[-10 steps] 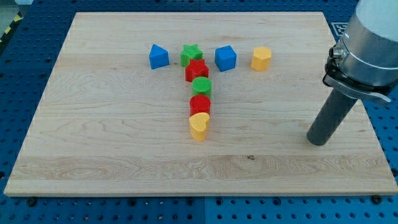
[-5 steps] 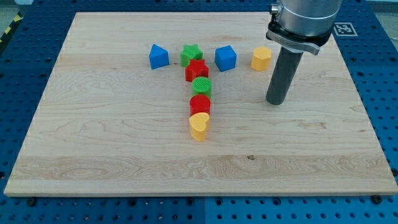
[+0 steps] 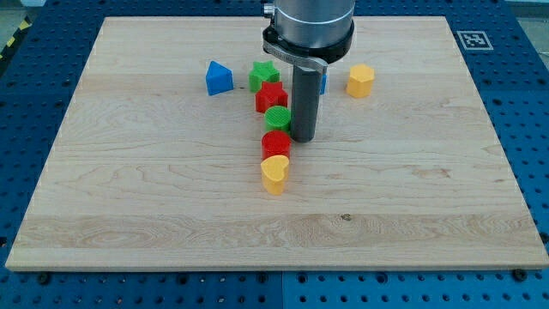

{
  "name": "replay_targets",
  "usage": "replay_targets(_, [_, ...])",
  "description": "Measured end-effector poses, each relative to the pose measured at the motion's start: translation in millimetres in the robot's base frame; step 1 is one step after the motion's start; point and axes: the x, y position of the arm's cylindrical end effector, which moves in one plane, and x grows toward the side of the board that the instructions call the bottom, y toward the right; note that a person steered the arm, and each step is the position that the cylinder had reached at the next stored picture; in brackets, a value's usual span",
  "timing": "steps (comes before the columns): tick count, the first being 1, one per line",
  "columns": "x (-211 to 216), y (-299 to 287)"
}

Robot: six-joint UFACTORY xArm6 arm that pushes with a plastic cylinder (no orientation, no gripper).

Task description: Push the green circle to the bottom of the blue triangle

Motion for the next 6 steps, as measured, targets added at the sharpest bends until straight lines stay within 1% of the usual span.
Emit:
replay_targets(1, [-11, 0])
replay_targets(2, [-11, 0])
replay_targets(3, [-11, -18])
replay_targets(5, [-11, -77])
replay_targets(6, [-11, -87])
